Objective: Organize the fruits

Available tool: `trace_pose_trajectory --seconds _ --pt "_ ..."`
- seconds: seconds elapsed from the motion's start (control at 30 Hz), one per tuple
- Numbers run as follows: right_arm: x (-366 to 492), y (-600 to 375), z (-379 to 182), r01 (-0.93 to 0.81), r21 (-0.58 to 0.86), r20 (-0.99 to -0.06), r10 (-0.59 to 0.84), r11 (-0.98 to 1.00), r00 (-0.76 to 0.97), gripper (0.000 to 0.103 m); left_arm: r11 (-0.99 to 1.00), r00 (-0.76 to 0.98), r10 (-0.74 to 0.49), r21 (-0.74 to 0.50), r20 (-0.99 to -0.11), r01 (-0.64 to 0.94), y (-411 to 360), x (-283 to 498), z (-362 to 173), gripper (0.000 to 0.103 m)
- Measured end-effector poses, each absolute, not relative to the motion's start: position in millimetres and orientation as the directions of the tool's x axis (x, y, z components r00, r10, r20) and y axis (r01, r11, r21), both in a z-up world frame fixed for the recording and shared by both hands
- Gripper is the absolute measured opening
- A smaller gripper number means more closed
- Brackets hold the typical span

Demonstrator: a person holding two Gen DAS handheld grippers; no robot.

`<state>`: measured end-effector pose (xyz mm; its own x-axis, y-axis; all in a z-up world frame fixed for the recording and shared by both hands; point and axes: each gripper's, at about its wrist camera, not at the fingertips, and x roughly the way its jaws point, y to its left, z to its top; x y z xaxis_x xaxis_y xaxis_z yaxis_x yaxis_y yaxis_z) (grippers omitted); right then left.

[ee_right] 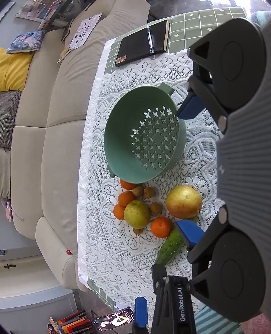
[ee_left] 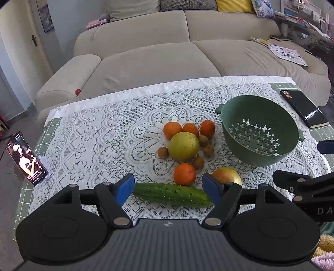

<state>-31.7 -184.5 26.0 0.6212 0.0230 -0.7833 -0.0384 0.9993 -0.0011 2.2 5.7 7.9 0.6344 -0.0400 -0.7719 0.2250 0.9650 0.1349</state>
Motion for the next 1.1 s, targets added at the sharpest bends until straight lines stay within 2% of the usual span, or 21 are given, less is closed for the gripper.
trace_pose_trajectory --seconds 1.1 --pt "-27.1 -178.7 21.8 -0.057 -0.018 -0.789 0.021 0.998 0.614 0.099 0.966 0.621 -0.06 0.112 -0.781 0.234 8.9 5.2 8.8 0.087"
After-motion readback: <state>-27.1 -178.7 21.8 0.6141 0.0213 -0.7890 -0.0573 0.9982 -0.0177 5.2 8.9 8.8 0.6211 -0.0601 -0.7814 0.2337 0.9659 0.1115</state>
